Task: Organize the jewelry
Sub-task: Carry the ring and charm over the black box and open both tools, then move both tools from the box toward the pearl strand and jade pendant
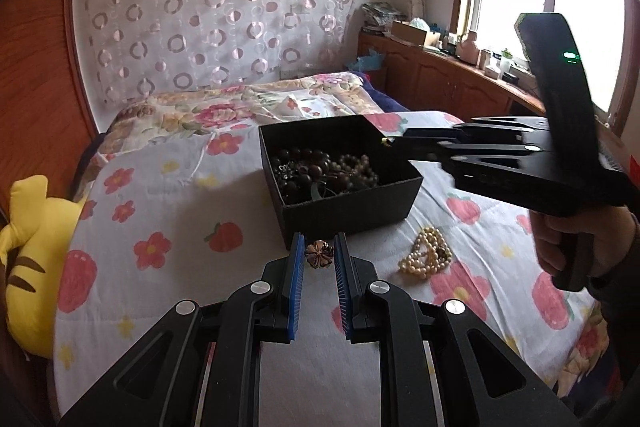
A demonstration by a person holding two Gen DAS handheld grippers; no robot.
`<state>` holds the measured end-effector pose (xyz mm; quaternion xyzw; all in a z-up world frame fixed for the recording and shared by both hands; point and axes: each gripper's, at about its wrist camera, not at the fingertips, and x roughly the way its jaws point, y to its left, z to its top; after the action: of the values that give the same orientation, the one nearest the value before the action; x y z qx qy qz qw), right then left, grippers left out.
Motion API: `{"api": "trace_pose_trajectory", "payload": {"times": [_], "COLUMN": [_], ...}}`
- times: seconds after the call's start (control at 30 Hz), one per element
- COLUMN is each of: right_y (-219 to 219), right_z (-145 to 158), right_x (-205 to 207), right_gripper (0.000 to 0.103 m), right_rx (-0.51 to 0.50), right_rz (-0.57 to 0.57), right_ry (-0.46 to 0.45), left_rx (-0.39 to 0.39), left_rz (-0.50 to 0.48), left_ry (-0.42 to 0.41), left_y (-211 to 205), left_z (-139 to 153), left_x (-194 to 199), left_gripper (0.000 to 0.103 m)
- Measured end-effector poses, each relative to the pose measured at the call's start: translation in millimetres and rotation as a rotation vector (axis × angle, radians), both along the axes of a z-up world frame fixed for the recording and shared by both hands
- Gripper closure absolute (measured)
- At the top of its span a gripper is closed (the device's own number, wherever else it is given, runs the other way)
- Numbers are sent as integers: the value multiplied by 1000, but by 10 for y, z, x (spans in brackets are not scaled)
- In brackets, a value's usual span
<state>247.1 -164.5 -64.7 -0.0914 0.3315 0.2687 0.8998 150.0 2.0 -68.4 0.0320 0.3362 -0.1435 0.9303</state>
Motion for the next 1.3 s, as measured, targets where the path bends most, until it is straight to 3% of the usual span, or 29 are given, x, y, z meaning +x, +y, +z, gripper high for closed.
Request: {"api": "trace_pose_trajectory", "payload": {"times": [0.2, 0.57, 0.97, 1.3], "right_y": [106, 89, -198, -395], "right_z": [-122, -166, -4, 52], "right_x": [297, 663, 541, 80], "right_gripper": [83, 82, 77, 77], "right_rx": [-56, -19, 47, 38], "right_rz": [-24, -53, -66, -35], "right_ry": [18, 64, 49, -6], "left_rx": [6, 45, 32, 36], "left_rz": [-2, 14, 27, 14], "left_ry": [-11, -13, 26, 20], "left_y": [-30, -99, -137, -279], "left_z": [101, 214, 103, 89], "left_x": [156, 524, 821, 860], "left_gripper": [89, 89, 89, 89]}}
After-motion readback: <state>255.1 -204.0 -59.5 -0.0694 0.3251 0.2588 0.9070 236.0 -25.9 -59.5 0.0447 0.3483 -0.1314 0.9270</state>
